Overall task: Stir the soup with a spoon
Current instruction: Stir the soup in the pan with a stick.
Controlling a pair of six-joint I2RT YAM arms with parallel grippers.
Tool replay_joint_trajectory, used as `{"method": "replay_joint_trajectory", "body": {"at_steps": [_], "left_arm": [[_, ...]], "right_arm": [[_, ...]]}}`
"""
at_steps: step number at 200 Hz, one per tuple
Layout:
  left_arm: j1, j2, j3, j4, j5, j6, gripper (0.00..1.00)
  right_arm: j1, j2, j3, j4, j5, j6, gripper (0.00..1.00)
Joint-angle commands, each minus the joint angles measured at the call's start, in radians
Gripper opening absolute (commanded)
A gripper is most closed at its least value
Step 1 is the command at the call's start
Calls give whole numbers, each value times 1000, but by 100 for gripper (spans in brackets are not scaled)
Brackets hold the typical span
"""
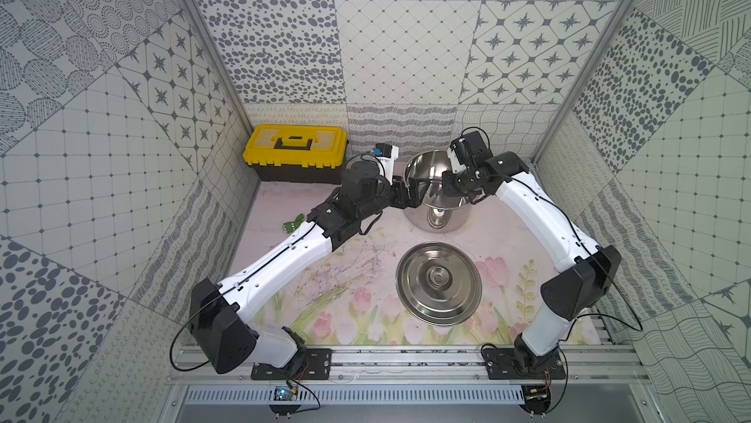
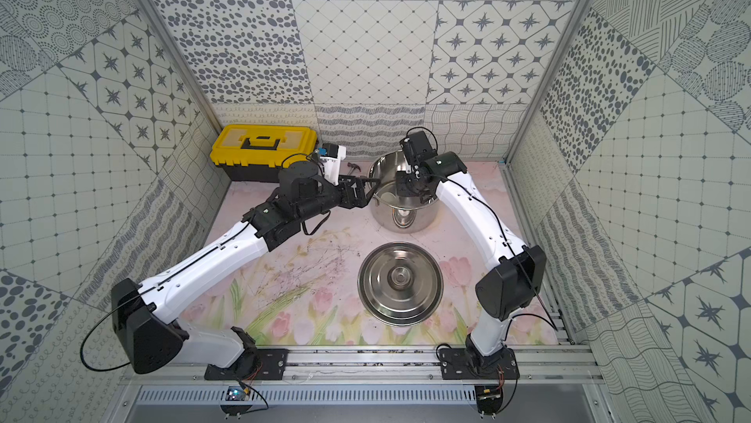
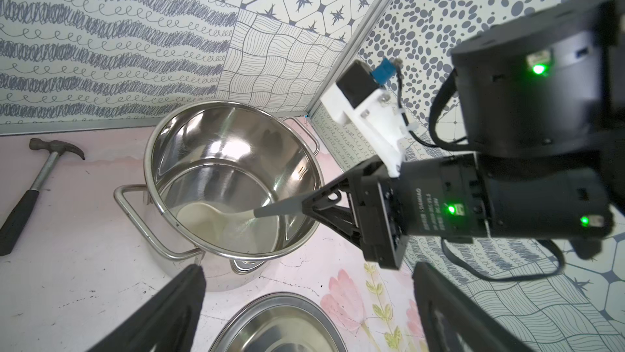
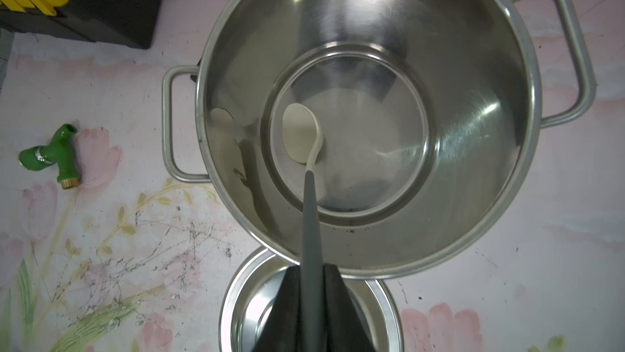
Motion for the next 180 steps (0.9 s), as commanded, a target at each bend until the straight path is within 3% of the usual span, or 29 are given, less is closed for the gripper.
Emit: {"method": "replay_joint_trajectory", "body": {"at_steps": [1, 35, 67, 141, 180], "left_arm": [[3, -23, -10, 42, 12, 3, 100], [2, -41, -24, 38, 5, 3, 100], [2, -50, -32, 36, 2, 10, 100], [2, -5, -4, 58, 44, 10, 100], [2, 26, 55, 34, 55, 40, 100]], "right_arm": [[-3, 54, 105, 42, 39, 1, 0], [-38, 115, 198, 5, 65, -21, 0], [-92, 92, 175, -6, 75, -45, 0], [-125, -110, -89, -8, 78, -65, 0], [-113, -212, -229, -7, 4, -46, 0]]}}
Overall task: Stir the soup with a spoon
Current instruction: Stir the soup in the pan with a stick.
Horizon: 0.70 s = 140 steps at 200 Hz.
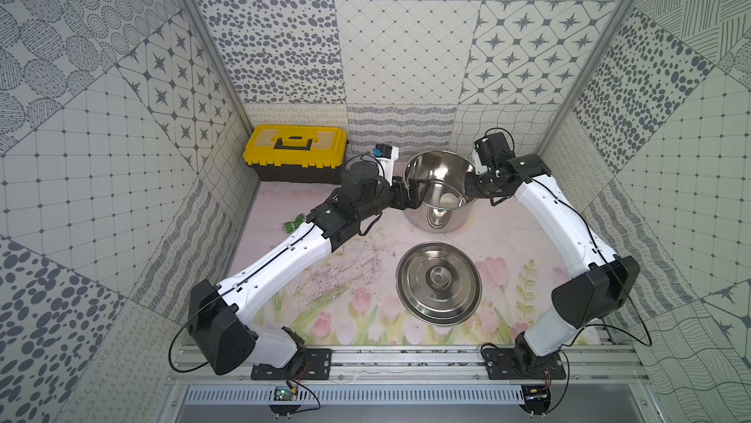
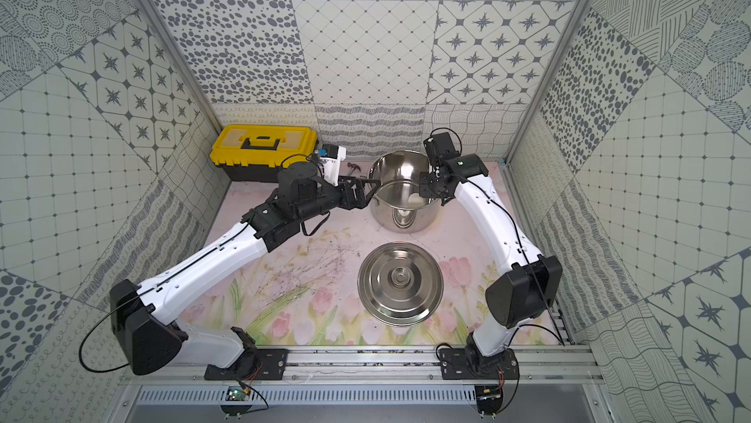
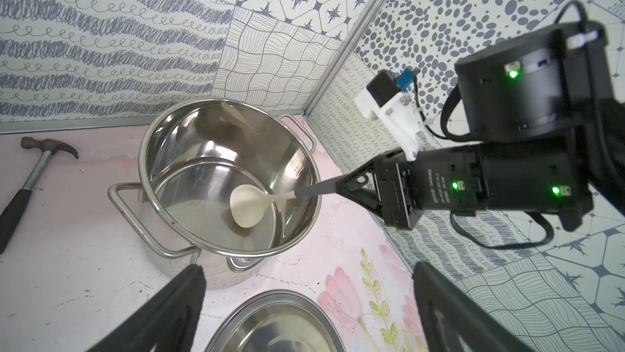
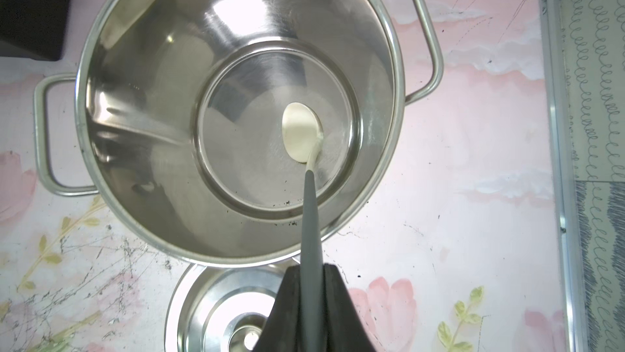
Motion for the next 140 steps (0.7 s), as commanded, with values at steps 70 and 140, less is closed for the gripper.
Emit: {"method": "replay_joint_trajectory", "body": {"at_steps": [70, 140], "left_arm": [[2, 6, 34, 28, 27, 35, 100], [2, -2, 20, 27, 25, 18, 100]], "right_arm": [[117, -39, -19, 54, -96, 65, 0], [133, 160, 216, 54, -22, 52, 0]]}}
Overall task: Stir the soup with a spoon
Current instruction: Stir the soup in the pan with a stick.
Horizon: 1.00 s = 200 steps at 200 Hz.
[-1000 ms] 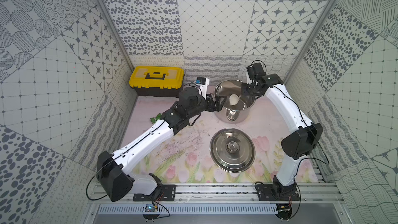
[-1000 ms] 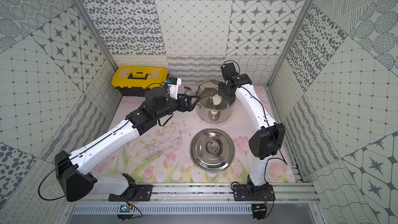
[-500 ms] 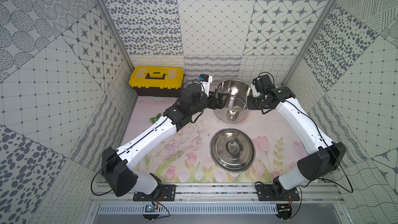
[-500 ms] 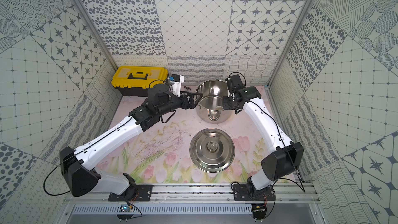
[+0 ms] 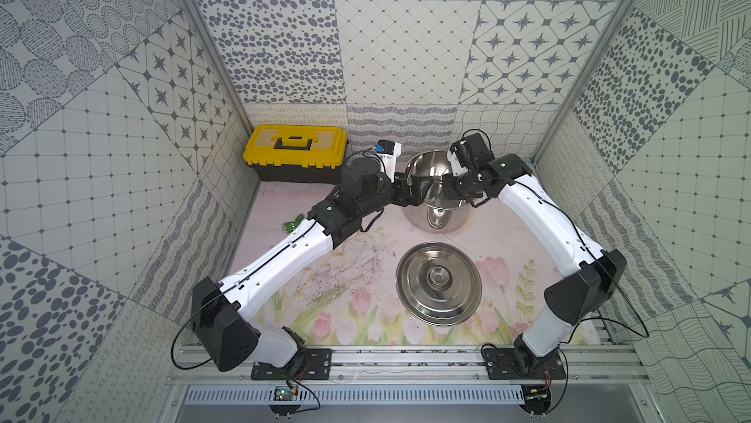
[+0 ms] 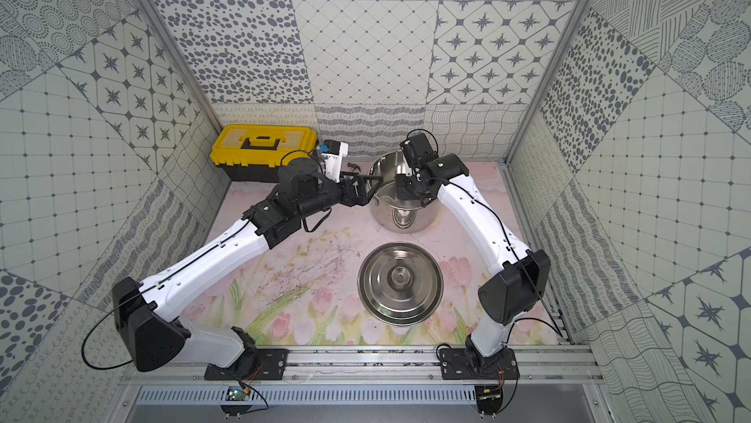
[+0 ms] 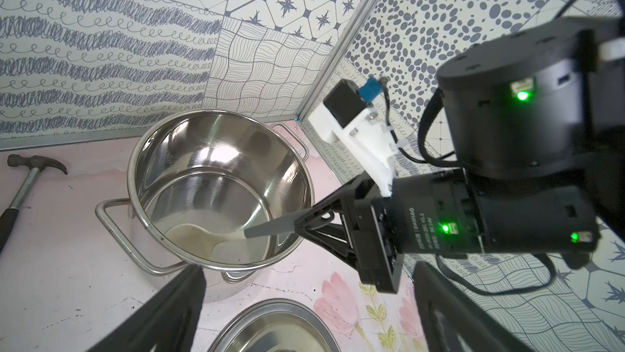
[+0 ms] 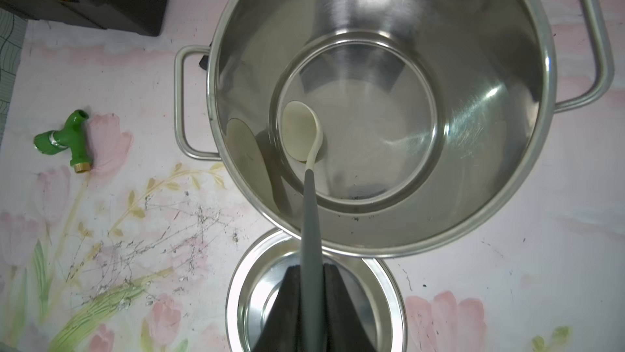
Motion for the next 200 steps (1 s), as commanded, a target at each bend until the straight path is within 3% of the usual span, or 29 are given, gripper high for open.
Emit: {"method": "replay_joint_trajectory", "body": {"at_steps": [1, 40, 90, 143, 200], "left_arm": [[2, -14, -6, 26, 7, 4, 100], [3, -29, -21, 18, -4, 7, 100], [3, -21, -27, 22, -61, 10, 100], [9, 30, 34, 36, -69, 23, 100], [10, 45, -31, 115, -21, -59, 100]], "right_arm": [[-3, 47, 82, 40, 47, -2, 0], [-49, 107, 162, 21, 81, -10, 0], [-120, 103, 149, 2, 85, -58, 0], [-117, 1, 51, -58, 50, -85, 0], [-46, -65, -18, -32, -3, -14, 0]]}}
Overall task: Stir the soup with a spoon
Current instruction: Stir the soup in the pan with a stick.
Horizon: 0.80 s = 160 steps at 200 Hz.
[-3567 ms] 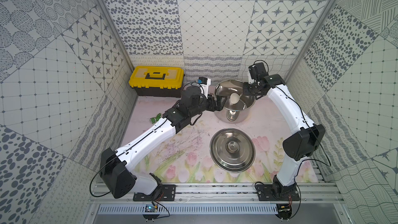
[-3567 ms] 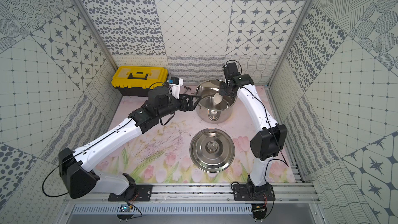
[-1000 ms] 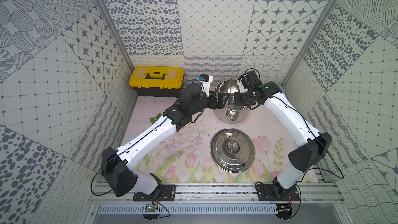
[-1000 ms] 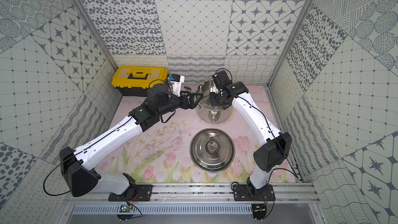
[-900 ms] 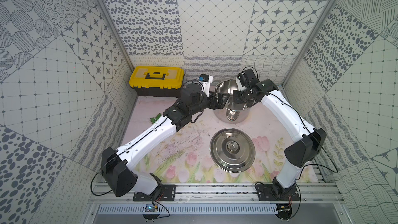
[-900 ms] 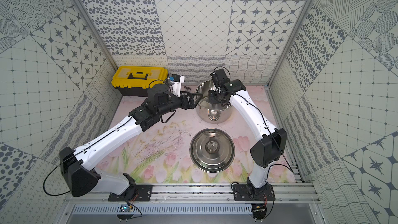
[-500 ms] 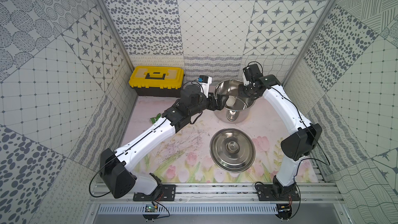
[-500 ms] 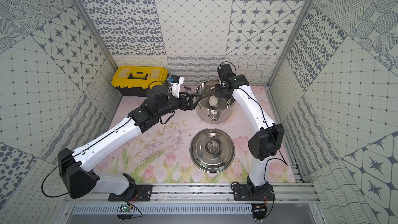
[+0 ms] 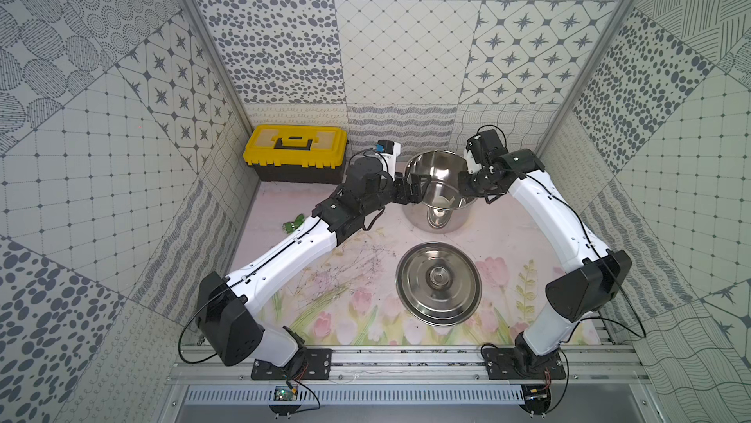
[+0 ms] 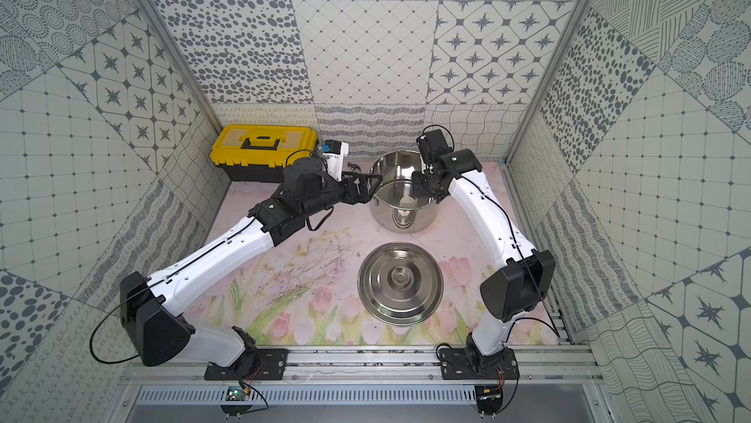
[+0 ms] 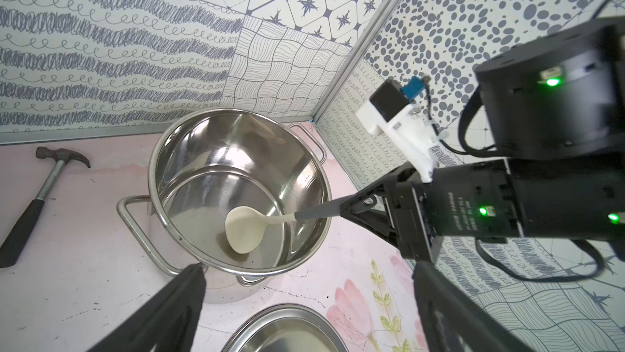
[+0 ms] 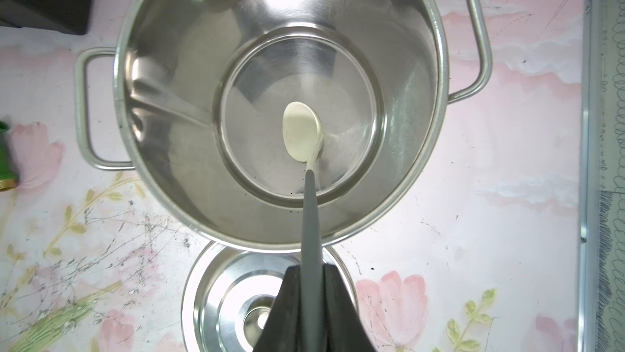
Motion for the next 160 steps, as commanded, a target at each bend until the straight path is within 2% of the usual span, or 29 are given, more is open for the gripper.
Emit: {"method": "replay_joint_trajectory", "body": {"at_steps": [1, 56, 93, 130, 160], "left_arm": [[5, 8, -29, 102, 24, -47, 100], [3, 13, -10, 106, 54, -18, 100], [3, 18, 7, 89, 69, 1, 100], [2, 25, 20, 107, 72, -8, 100], [1, 31, 21, 120, 72, -2, 100]], "right_arm": [[32, -14, 2, 52, -34, 42, 0], [47, 154, 202, 54, 24, 40, 0], [14, 226, 296, 54, 58, 12, 0], [-49, 225, 302, 46, 59, -7, 0], [-76, 171, 235, 39, 76, -33, 0]]}}
